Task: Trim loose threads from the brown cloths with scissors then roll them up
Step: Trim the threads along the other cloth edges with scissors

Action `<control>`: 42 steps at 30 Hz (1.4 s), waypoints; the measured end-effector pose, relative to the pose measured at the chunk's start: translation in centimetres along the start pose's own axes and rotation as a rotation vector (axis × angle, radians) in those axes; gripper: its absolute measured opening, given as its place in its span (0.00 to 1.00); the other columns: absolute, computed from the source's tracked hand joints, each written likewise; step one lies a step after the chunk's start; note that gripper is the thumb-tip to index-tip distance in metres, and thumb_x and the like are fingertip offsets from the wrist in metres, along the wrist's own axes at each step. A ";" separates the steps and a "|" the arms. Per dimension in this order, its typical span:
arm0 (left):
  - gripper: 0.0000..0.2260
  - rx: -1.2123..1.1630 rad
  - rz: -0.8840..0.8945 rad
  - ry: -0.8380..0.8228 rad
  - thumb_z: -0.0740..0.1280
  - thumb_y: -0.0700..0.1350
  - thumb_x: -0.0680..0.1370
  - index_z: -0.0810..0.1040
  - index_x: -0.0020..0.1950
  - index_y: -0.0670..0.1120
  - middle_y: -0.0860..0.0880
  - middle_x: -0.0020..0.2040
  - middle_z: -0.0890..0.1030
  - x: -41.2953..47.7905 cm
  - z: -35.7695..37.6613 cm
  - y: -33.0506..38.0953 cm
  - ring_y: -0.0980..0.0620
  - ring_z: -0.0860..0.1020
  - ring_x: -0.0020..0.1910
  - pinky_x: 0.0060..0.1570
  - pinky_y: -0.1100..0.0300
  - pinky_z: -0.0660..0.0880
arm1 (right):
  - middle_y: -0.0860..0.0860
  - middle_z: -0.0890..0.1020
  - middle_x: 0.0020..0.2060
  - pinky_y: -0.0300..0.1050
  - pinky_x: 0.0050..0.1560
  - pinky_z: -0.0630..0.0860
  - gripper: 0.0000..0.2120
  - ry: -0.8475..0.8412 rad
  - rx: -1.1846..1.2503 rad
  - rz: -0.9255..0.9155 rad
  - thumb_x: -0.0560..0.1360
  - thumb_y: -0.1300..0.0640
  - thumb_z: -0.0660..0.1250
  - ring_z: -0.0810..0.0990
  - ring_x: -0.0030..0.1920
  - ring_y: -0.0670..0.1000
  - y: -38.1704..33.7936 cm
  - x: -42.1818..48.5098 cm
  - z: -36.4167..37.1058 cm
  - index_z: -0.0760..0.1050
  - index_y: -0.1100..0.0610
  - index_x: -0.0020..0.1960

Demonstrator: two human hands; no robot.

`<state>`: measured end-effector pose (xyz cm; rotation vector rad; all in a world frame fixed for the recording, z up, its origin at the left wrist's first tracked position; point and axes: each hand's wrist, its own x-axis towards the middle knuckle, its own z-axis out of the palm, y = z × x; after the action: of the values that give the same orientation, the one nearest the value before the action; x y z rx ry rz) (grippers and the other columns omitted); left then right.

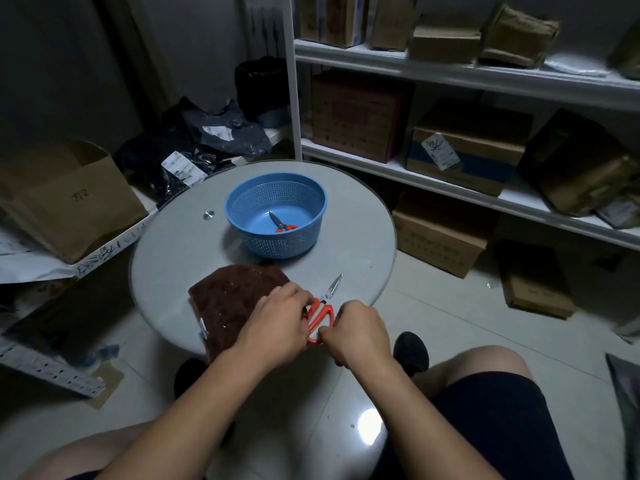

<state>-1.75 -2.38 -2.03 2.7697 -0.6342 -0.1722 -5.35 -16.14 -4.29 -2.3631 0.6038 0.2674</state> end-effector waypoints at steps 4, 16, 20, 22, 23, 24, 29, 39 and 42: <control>0.16 -0.153 -0.019 0.083 0.66 0.44 0.75 0.81 0.62 0.50 0.52 0.60 0.79 -2.4 -0.7 -0.9 0.49 0.77 0.60 0.63 0.51 0.73 | 0.54 0.84 0.31 0.55 0.38 0.86 0.10 0.069 0.142 0.072 0.62 0.50 0.73 0.85 0.31 0.58 0.1 0.2 1.1 0.78 0.56 0.33; 0.07 -0.801 -0.231 0.344 0.69 0.44 0.79 0.85 0.51 0.43 0.49 0.45 0.85 -3.9 -2.0 0.3 0.65 0.80 0.37 0.43 0.75 0.72 | 0.50 0.85 0.29 0.51 0.37 0.85 0.08 0.301 0.480 -0.094 0.71 0.59 0.74 0.85 0.29 0.48 0.5 -4.2 -2.2 0.83 0.54 0.51; 0.15 -1.272 -0.294 0.216 0.69 0.46 0.79 0.82 0.49 0.33 0.40 0.37 0.82 -3.8 -3.7 0.5 0.51 0.79 0.31 0.32 0.63 0.77 | 0.47 0.85 0.31 0.35 0.37 0.79 0.07 0.363 0.361 -0.348 0.72 0.57 0.74 0.83 0.32 0.45 -2.0 -6.1 -2.2 0.84 0.54 0.51; 0.10 -1.214 -0.313 0.252 0.72 0.44 0.78 0.82 0.49 0.36 0.42 0.37 0.82 -4.2 -4.0 0.1 0.51 0.77 0.32 0.33 0.61 0.76 | 0.45 0.84 0.32 0.31 0.38 0.77 0.07 0.406 0.320 -0.462 0.73 0.56 0.74 0.82 0.32 0.45 -3.0 -6.5 -1.7 0.85 0.54 0.50; 0.08 -1.208 -0.325 0.268 0.72 0.44 0.78 0.82 0.49 0.39 0.43 0.37 0.82 -4.5 -4.1 -0.3 0.52 0.77 0.33 0.34 0.61 0.76 | 0.44 0.83 0.32 0.29 0.38 0.76 0.06 0.426 0.313 -0.506 0.72 0.56 0.74 0.82 0.32 0.44 -3.4 -6.5 -1.3 0.85 0.54 0.49; 0.06 -1.226 -0.330 0.275 0.72 0.43 0.78 0.82 0.49 0.40 0.46 0.36 0.82 -4.7 -4.1 -0.8 0.53 0.78 0.33 0.34 0.61 0.76 | 0.44 0.83 0.32 0.30 0.38 0.76 0.06 0.442 0.310 -0.546 0.72 0.57 0.74 0.81 0.32 0.44 -3.7 -6.5 -0.9 0.85 0.54 0.48; 0.03 -1.396 -0.398 0.235 0.70 0.41 0.79 0.80 0.46 0.44 0.48 0.31 0.79 -6.2 -4.1 -3.3 0.53 0.76 0.28 0.32 0.60 0.75 | 0.48 0.86 0.34 0.44 0.38 0.80 0.04 0.461 0.311 -0.711 0.71 0.59 0.74 0.82 0.33 0.46 -4.5 -6.1 1.6 0.84 0.56 0.46; 0.08 -1.236 -0.488 0.274 0.80 0.44 0.69 0.86 0.41 0.41 0.41 0.30 0.71 -8.9 -5.0 -7.8 0.50 0.66 0.25 0.23 0.64 0.63 | 0.50 0.86 0.32 0.51 0.39 0.82 0.13 0.101 0.680 -0.354 0.76 0.47 0.71 0.82 0.30 0.49 -4.9 -4.5 1.4 0.85 0.55 0.39; 0.09 -1.174 -0.488 0.294 0.80 0.43 0.68 0.84 0.38 0.39 0.42 0.29 0.74 -9.6 -5.2 -8.8 0.49 0.67 0.25 0.23 0.64 0.64 | 0.52 0.87 0.38 0.55 0.49 0.82 0.16 0.171 0.377 -0.120 0.72 0.43 0.67 0.86 0.43 0.58 -4.4 -1.3 0.7 0.83 0.55 0.43</control>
<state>-5.85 10.76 0.71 1.6809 0.2176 -0.1578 -4.31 -12.28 -1.92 -2.0572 0.5360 -0.0974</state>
